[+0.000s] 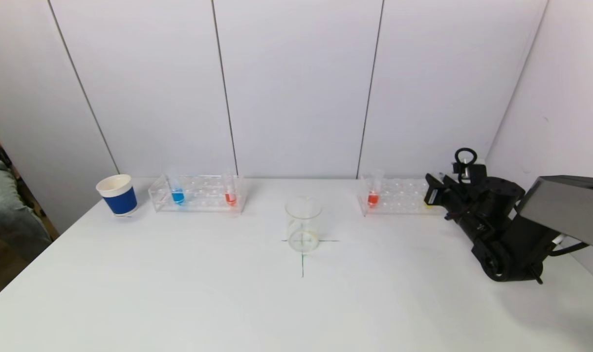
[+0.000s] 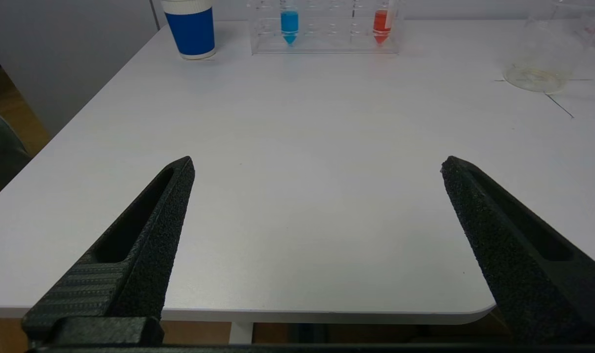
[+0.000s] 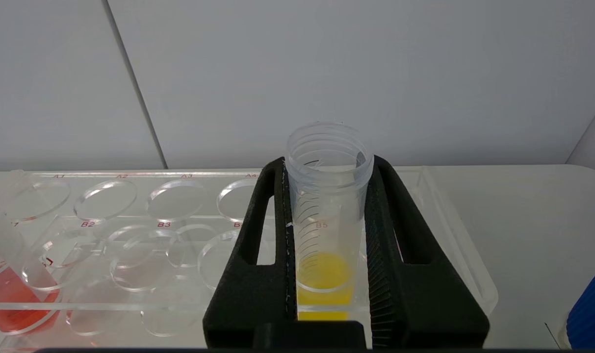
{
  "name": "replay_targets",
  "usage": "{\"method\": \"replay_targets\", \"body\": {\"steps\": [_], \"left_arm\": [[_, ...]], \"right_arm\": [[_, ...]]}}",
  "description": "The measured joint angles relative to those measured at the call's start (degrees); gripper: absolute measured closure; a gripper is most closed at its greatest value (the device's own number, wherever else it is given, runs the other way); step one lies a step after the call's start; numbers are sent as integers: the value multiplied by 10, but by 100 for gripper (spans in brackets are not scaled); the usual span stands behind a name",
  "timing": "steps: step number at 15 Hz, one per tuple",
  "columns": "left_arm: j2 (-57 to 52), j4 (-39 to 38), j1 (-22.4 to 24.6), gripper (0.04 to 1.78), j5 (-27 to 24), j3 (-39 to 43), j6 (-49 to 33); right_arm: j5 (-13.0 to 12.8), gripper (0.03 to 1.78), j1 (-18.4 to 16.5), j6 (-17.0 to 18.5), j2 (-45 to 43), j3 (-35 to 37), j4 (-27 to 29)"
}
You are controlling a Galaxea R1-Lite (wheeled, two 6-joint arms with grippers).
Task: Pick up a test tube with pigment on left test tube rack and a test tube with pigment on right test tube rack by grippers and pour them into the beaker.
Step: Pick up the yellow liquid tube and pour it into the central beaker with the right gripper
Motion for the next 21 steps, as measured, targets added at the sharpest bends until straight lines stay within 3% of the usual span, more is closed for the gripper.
{"method": "replay_targets", "body": {"steps": [5,9,16,21], "left_arm": [[0,0,0,6,0,0,0],[0,0,0,6,0,0,0],[0,0,0,6,0,0,0],[0,0,0,6,0,0,0]], "right_arm": [[0,135,-2,0,-11,1,0],[1,135,-5,0,-48,2,35],[7,135,-7,-13,-144,-18,140],[17,135,0,-22,-213,-67,255]]}}
